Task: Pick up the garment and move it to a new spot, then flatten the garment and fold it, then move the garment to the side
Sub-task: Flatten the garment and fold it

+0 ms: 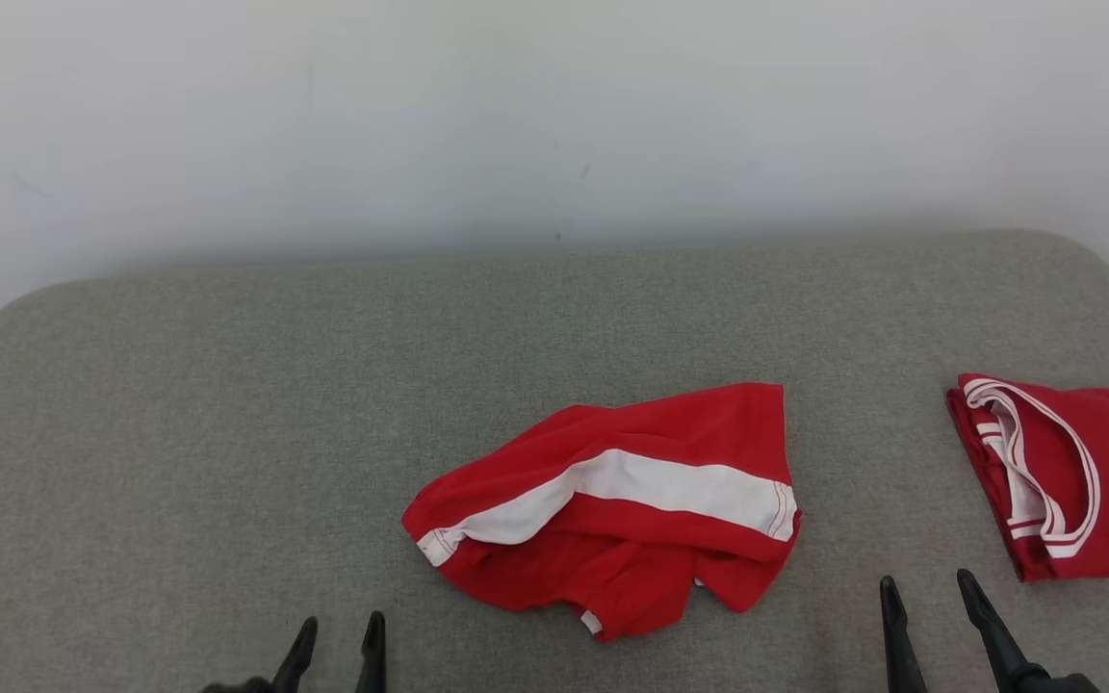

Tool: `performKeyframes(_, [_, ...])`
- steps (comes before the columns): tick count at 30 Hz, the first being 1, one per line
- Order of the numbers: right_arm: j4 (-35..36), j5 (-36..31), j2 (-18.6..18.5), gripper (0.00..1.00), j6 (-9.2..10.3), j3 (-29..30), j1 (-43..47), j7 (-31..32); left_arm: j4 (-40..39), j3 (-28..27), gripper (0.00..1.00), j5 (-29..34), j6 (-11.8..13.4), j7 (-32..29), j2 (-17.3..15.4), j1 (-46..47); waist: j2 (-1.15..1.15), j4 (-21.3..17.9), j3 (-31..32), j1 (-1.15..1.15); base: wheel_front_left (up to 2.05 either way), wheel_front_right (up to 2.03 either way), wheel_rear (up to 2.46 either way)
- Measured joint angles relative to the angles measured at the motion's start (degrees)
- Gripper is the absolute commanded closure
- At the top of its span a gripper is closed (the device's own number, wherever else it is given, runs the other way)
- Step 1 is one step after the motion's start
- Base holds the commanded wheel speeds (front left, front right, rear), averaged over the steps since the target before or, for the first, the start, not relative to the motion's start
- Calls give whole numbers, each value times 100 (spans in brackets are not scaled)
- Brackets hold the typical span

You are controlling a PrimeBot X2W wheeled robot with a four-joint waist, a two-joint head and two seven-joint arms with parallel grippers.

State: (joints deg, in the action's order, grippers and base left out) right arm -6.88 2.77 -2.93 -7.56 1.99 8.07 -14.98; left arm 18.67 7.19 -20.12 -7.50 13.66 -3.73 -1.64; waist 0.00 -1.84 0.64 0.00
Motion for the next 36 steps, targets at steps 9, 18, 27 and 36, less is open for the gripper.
performKeyframes(9, [-44, 22, 0, 0, 0, -293, -147, -1, 988, 623, 0, -1016, 0, -623, -40, 1133, 0, -206, -142, 0, 0, 0, 0])
performKeyframes(18, [-78, 77, 2, 0, 0, -396, -244, -1, 1488, 895, 0, -1300, 0, -648, -198, 1518, 0, -483, -275, 0, 0, 0, 0])
performKeyframes(27, [-80, 80, 1, 0, 0, -416, -282, -1, 1707, 1126, 0, -1559, 0, -464, -281, 1784, 1, -630, -340, 0, 0, 0, 0])
performKeyframes(36, [-89, 75, 1, 0, 0, -430, -275, -1, 1603, 1273, 0, -1856, 0, -315, -407, 1683, 0, -625, -235, 0, 0, 0, 0])
